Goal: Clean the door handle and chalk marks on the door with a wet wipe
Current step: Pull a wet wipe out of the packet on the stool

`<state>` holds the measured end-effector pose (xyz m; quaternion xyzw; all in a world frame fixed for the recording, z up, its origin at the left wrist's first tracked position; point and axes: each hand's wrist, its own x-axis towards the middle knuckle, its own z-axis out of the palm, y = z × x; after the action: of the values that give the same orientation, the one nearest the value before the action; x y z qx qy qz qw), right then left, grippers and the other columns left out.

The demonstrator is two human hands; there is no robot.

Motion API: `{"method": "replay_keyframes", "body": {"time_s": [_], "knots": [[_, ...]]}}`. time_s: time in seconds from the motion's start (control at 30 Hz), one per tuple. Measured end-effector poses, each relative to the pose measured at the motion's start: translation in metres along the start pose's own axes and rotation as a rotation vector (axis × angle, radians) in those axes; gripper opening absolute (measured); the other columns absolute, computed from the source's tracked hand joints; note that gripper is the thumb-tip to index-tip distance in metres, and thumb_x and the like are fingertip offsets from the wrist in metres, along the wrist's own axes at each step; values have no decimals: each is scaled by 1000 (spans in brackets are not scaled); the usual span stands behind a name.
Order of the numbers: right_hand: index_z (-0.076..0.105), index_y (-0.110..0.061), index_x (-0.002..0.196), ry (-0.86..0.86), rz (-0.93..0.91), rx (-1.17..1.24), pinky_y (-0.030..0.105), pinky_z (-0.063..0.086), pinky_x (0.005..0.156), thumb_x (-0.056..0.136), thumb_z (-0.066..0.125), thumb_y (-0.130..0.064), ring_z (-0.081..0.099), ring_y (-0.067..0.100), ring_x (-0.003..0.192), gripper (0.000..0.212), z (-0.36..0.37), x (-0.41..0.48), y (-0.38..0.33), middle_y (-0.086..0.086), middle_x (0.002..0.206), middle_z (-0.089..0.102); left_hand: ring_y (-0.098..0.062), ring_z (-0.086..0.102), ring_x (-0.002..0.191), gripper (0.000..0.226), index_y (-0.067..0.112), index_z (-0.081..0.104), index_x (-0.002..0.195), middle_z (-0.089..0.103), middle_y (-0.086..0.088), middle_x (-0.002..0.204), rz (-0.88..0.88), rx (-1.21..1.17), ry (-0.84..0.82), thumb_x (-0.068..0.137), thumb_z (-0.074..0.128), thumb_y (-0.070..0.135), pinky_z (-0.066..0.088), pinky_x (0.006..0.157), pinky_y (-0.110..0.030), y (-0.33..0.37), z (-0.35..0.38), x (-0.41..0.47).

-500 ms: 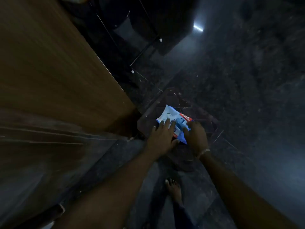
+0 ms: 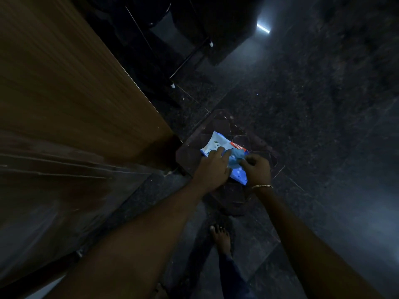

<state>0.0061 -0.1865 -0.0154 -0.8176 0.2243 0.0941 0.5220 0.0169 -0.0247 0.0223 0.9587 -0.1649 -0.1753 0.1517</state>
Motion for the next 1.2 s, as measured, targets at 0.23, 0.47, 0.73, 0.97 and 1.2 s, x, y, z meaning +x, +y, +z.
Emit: {"method": "replay_keyframes", "body": {"time_s": [0.23, 0.47, 0.73, 0.97, 1.2], "knots": [[69, 3, 102, -82, 39, 426, 29, 58, 65, 87, 58, 12, 72, 23, 78, 21, -30, -35, -38, 16, 92, 73, -16, 59, 114, 51, 17, 52, 136, 58, -3, 132, -221, -587, 54, 90, 68, 29, 49, 93, -26, 28, -39, -25], [69, 7, 102, -139, 29, 521, 22, 55, 57, 90, 60, 5, 68, 14, 63, 15, -49, -95, -96, 12, 80, 72, -20, 72, 72, 20, 9, 70, 95, 74, -5, 84, -389, -895, 114, 84, 70, 26, 61, 70, -39, 52, -89, -86], [68, -3, 81, -263, -22, 485, 37, 52, 57, 89, 69, -38, 62, 28, 63, 36, -55, -157, -162, 25, 78, 67, -5, 68, 59, 29, -9, 69, 95, 72, -16, 81, -444, -1123, 321, 96, 62, 20, 57, 61, -28, 71, -167, -176], [56, -12, 87, -432, -106, 488, 36, 55, 67, 84, 74, -11, 70, 30, 88, 18, -47, -217, -220, 20, 94, 71, -21, 67, 77, 25, 23, 62, 66, 67, -5, 74, -475, -1286, 561, 87, 73, 13, 57, 71, -38, 59, -210, -246], [73, -19, 105, -518, -432, 258, 27, 56, 83, 90, 61, -6, 67, 10, 98, 23, -28, -268, -253, -1, 105, 71, 0, 59, 62, 24, 4, 52, 83, 58, 13, 59, -491, -1260, 811, 86, 75, 10, 51, 60, -24, 36, -235, -305]]}}
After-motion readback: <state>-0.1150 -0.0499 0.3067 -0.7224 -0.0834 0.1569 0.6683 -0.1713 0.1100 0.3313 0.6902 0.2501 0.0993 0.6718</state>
